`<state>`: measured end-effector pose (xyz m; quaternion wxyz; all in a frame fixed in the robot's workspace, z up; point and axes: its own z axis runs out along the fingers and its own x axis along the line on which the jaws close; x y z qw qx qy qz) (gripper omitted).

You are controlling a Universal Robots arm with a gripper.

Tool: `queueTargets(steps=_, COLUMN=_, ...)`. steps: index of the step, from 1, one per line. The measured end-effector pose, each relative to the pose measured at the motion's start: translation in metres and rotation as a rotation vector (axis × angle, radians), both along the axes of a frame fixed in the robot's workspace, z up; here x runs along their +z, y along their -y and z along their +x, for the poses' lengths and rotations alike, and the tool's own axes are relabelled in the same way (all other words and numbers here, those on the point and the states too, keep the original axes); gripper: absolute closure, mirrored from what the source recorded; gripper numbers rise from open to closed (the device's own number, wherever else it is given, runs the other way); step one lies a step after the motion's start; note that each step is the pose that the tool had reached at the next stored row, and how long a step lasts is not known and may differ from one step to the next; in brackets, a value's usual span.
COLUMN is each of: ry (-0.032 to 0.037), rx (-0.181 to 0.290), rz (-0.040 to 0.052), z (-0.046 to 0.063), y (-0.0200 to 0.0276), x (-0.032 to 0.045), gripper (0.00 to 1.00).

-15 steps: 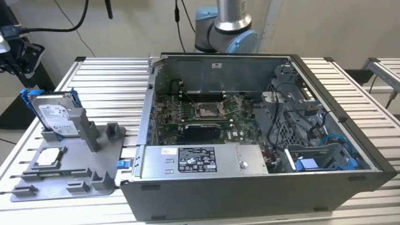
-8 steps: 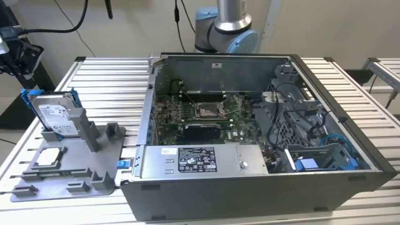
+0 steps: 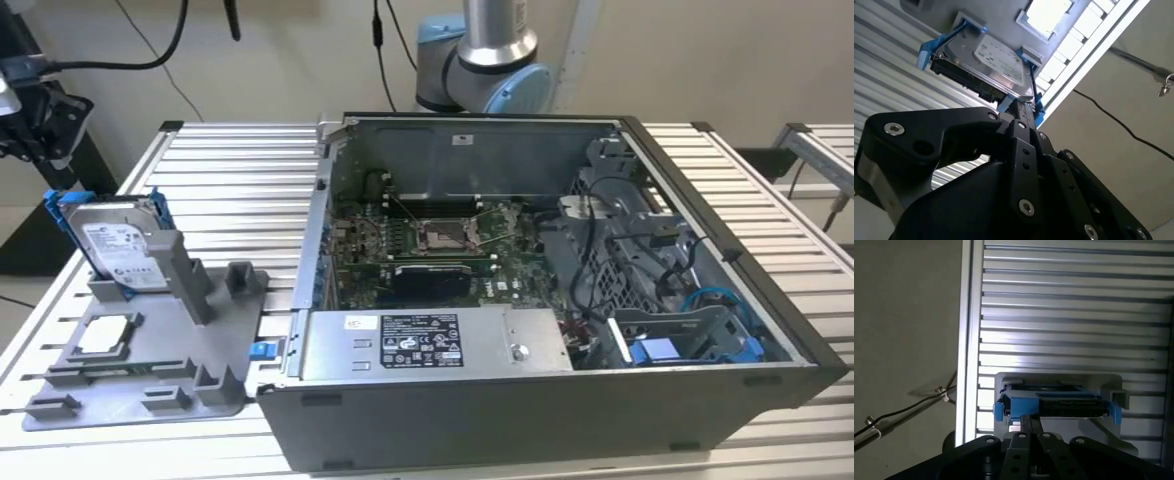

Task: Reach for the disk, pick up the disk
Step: 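Pick up the disk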

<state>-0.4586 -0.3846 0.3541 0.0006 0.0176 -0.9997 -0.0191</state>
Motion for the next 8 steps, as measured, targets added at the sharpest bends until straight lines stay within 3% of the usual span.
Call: queueTargets(steps=8, ry=0.0001, rx=0.137, rz=0.0, z=0.0, y=0.0, x=0.0, gripper=1.0)
